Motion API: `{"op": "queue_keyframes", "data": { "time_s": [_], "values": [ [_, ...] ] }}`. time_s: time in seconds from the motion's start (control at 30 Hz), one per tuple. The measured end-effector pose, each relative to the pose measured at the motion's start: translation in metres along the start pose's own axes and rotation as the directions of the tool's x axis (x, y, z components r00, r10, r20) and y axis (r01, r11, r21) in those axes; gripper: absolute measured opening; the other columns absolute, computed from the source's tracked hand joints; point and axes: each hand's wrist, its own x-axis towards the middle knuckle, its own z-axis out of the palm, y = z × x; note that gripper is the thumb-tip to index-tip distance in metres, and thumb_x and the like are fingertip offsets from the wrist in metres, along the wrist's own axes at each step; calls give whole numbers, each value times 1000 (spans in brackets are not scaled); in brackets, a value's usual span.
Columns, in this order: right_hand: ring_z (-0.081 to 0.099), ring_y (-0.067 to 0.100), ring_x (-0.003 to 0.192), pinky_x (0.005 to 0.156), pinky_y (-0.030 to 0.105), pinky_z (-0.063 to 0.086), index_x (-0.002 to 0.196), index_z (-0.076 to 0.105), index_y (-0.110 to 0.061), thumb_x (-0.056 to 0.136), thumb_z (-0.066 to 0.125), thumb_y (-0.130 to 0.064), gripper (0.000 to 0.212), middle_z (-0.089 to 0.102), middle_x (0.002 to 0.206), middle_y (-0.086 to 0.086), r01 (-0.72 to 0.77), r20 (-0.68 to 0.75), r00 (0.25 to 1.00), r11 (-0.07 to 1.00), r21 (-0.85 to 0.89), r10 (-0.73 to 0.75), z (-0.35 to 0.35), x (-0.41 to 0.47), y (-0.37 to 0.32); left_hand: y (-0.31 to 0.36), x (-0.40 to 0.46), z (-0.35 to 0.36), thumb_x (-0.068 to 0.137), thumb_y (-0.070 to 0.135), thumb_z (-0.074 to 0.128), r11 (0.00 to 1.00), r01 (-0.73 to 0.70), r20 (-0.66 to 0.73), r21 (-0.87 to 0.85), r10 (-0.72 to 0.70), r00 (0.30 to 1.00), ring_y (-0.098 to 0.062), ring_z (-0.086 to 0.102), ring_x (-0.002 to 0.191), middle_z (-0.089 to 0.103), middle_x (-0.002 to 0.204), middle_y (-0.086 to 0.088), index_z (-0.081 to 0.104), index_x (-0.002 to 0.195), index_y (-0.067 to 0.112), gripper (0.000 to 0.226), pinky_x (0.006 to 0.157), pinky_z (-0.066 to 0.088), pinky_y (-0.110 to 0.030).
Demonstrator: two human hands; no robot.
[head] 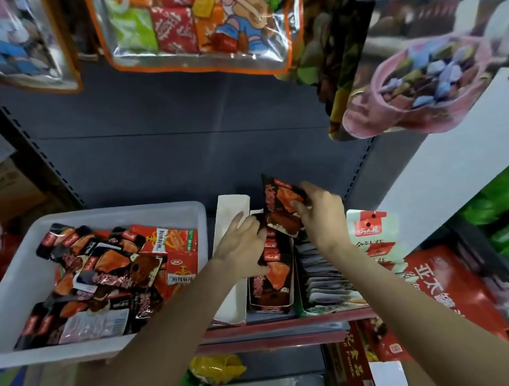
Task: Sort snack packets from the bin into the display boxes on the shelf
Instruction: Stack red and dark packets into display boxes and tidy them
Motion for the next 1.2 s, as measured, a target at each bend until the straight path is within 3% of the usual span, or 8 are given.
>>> {"op": "queue_keyframes", "data": {
  "time_s": [0.13,0.37,0.47,0.63,0.77,0.93,1.07,1.2],
  "values": [
    [57,17,69,61,22,39,90,63,-6,89,60,-6,3,66,82,6,15,24,1000,999,32,-15,1,-1,0,-5,-15,4,83,45,60,985,-36,-68,-169,24,997,-23,36,126,51,122,-6,52,132,11,60,114,10,-33],
    [52,14,63,50,11,34,90,63,-10,88,61,-11,3,58,74,0,13,135,991,1000,21,-15,-2,1,-8,-17,-35,-7,86,40,62,900,-67,-5,-430,71,997,-11,34,122,53,124,8,57,125,29,41,101,25,-27],
    [54,20,68,59,23,36,89,64,-7,87,61,-12,5,63,78,7,33,260,965,998,-50,-18,2,-1,-9,-17,-43,-7,86,42,62,883,-45,39,-468,72,997,-9,37,119,57,120,9,56,126,32,41,96,27,-26],
    [63,29,86,67,26,43,101,63,-2,91,58,-13,16,66,94,14,19,447,894,993,-114,34,22,-7,-7,-15,-50,-4,84,43,65,835,-2,64,-550,45,997,-10,38,116,58,120,10,54,127,34,46,96,31,-29],
    [66,32,88,82,40,54,102,63,0,94,54,-20,23,67,98,17,3,629,765,976,-217,138,30,-7,-5,-12,-57,-2,82,42,67,758,61,75,-650,-16,997,-8,37,115,56,126,11,52,130,32,51,97,35,-32],
    [65,33,90,80,36,53,103,64,-6,93,50,-8,16,66,100,17,83,646,756,964,-253,105,31,-7,-4,-12,-62,8,80,45,68,704,139,108,-697,-89,990,-4,36,110,55,125,7,52,128,37,51,92,39,-31],
    [64,32,96,83,34,51,104,64,-4,97,43,-8,22,65,108,15,118,738,664,958,-261,119,35,-9,2,-8,-61,7,82,43,67,705,189,115,-683,-152,982,-12,38,121,53,129,5,50,130,35,53,98,38,-36],
    [63,26,100,86,28,46,113,63,-9,96,46,-10,24,67,111,10,103,607,794,980,-169,21,26,-4,-4,-4,-66,3,81,39,70,647,208,91,-734,-209,974,-13,35,127,47,138,7,43,137,27,63,102,34,-36]
  ]
}}
